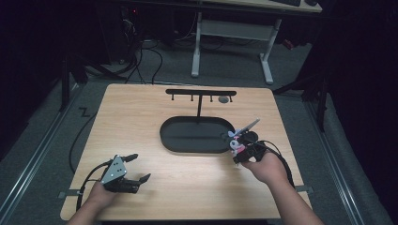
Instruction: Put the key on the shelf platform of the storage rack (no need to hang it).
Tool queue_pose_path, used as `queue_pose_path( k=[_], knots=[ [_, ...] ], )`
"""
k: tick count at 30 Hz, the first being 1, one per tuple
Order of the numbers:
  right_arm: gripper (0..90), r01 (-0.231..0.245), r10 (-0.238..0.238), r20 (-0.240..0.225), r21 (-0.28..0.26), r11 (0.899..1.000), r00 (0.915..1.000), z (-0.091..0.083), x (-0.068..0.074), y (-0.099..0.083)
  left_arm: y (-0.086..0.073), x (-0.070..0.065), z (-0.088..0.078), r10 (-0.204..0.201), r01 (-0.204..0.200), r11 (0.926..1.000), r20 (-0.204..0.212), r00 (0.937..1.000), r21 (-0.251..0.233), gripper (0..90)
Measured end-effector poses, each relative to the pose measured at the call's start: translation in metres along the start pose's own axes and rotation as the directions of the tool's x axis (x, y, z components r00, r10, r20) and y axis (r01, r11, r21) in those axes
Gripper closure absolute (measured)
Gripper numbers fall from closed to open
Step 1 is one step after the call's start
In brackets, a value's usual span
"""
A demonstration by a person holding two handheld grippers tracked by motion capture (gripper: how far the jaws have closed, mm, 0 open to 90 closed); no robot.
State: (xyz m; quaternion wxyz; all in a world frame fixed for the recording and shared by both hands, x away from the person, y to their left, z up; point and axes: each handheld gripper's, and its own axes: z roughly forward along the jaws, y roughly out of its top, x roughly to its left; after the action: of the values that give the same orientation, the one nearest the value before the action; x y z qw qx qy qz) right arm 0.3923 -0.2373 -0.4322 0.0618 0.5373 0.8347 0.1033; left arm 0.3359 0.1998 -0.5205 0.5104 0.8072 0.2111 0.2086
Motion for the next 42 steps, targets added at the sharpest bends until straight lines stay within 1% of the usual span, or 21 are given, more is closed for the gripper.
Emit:
queue_pose_path(
  k=[1, 3, 6, 7, 8, 12, 15, 16, 17, 19, 21, 26, 29, 31, 32, 33, 34, 38, 39, 41, 42],
  knots=[
    [47.8, -0.003, 0.003, -0.004, -0.005, 1.000, 1.0000, 0.000, 0.001, 0.002, 0.000, 0.000, 0.000, -0.001, 0.001, 1.0000, 0.000, 1.0000, 0.000, 15.4],
    [47.8, 0.014, -0.014, 0.003, -0.007, 1.000, 0.9999, -0.001, 0.003, 0.005, 0.000, 0.000, 0.000, -0.003, 0.003, 1.0000, -0.001, 1.0000, 0.000, 15.4],
    [47.7, 0.022, -0.022, -0.009, -0.015, 1.000, 0.9997, -0.002, 0.006, 0.010, 0.000, 0.000, 0.000, 0.001, -0.001, 1.0000, 0.000, 1.0000, -0.001, 15.4],
    [47.7, 0.027, -0.027, -0.005, -0.016, 1.000, 0.9996, -0.003, 0.007, 0.012, 0.000, 0.000, 0.000, 0.000, 0.000, 1.0000, 0.001, 1.0000, -0.001, 15.4],
    [47.7, 0.038, -0.039, -0.012, -0.019, 0.999, 0.9992, -0.003, 0.008, 0.014, 0.000, 0.000, 0.000, 0.000, 0.000, 1.0000, 0.000, 1.0000, -0.001, 15.4],
    [47.7, 0.042, -0.042, -0.015, -0.025, 0.999, 0.9990, -0.003, 0.012, 0.022, 0.000, 0.000, 0.000, 0.005, -0.005, 1.0000, -0.002, 1.0000, 0.003, 15.4],
    [47.7, 0.050, -0.051, -0.019, -0.037, 0.998, 0.9985, -0.001, 0.013, 0.026, 0.000, 0.000, 0.000, 0.003, -0.003, 1.0000, -0.001, 1.0000, 0.004, 15.4],
    [47.7, 0.029, -0.030, -0.022, -0.027, 0.999, 0.9993, -0.001, 0.015, 0.028, 0.000, -0.001, 0.000, 0.005, -0.005, 1.0000, -0.001, 1.0000, 0.004, 15.4],
    [47.7, 0.043, -0.044, -0.025, -0.034, 0.998, 0.9987, 0.001, 0.015, 0.030, 0.000, -0.001, 0.000, 0.006, -0.006, 1.0000, -0.001, 1.0000, 0.004, 15.4],
    [47.7, 0.043, -0.044, -0.029, -0.032, 0.999, 0.9986, 0.003, 0.016, 0.034, 0.000, 0.000, 0.000, 0.005, -0.005, 1.0000, -0.001, 1.0000, 0.002, 15.4],
    [47.7, 0.044, -0.045, -0.023, -0.029, 0.999, 0.9987, 0.004, 0.019, 0.037, 0.000, 0.000, 0.000, -0.001, 0.001, 1.0000, 0.001, 1.0000, 0.000, 15.4],
    [47.6, 0.065, -0.066, -0.022, -0.038, 0.997, 0.9976, 0.007, 0.024, 0.048, 0.000, 0.000, 0.000, 0.000, 0.000, 1.0000, 0.002, 1.0000, -0.003, 15.4],
    [47.6, 0.065, -0.066, -0.030, -0.046, 0.997, 0.9973, 0.009, 0.026, 0.053, 0.000, 0.001, 0.000, -0.003, 0.003, 1.0000, 0.002, 1.0000, -0.004, 15.4],
    [47.6, 0.053, -0.054, -0.031, -0.039, 0.998, 0.9981, 0.011, 0.028, 0.057, 0.000, 0.000, 0.000, 0.000, 0.000, 1.0000, 0.003, 1.0000, -0.003, 15.4],
    [47.6, 0.058, -0.060, -0.037, -0.047, 0.997, 0.9975, 0.012, 0.028, 0.058, 0.000, 0.000, 0.000, 0.001, -0.001, 1.0000, 0.003, 1.0000, -0.004, 15.4],
    [47.6, 0.048, -0.050, -0.037, -0.042, 0.998, 0.9981, 0.013, 0.029, 0.059, 0.000, 0.000, 0.000, 0.002, -0.002, 1.0000, 0.004, 1.0000, -0.004, 15.4],
    [47.6, 0.060, -0.062, -0.038, -0.049, 0.997, 0.9973, 0.014, 0.030, 0.061, 0.000, 0.000, 0.000, 0.001, -0.001, 1.0000, 0.005, 1.0000, -0.004, 15.4],
    [47.6, 0.056, -0.058, -0.043, -0.048, 0.997, 0.9974, 0.017, 0.034, 0.067, 0.000, 0.000, 0.000, 0.002, -0.002, 1.0000, 0.003, 1.0000, -0.003, 15.4],
    [47.6, 0.070, -0.072, -0.039, -0.047, 0.996, 0.9966, 0.018, 0.035, 0.069, 0.000, 0.000, 0.000, 0.001, -0.001, 1.0000, 0.004, 1.0000, -0.003, 15.4],
    [47.6, 0.074, -0.076, -0.046, -0.050, 0.996, 0.9960, 0.020, 0.037, 0.072, 0.000, 0.000, 0.000, 0.000, 0.000, 1.0000, 0.005, 1.0000, -0.003, 15.4],
    [47.6, 0.076, -0.078, -0.041, -0.048, 0.996, 0.9961, 0.021, 0.038, 0.074, 0.000, 0.000, 0.000, 0.000, 0.000, 1.0000, 0.005, 1.0000, -0.003, 15.4]
  ],
)
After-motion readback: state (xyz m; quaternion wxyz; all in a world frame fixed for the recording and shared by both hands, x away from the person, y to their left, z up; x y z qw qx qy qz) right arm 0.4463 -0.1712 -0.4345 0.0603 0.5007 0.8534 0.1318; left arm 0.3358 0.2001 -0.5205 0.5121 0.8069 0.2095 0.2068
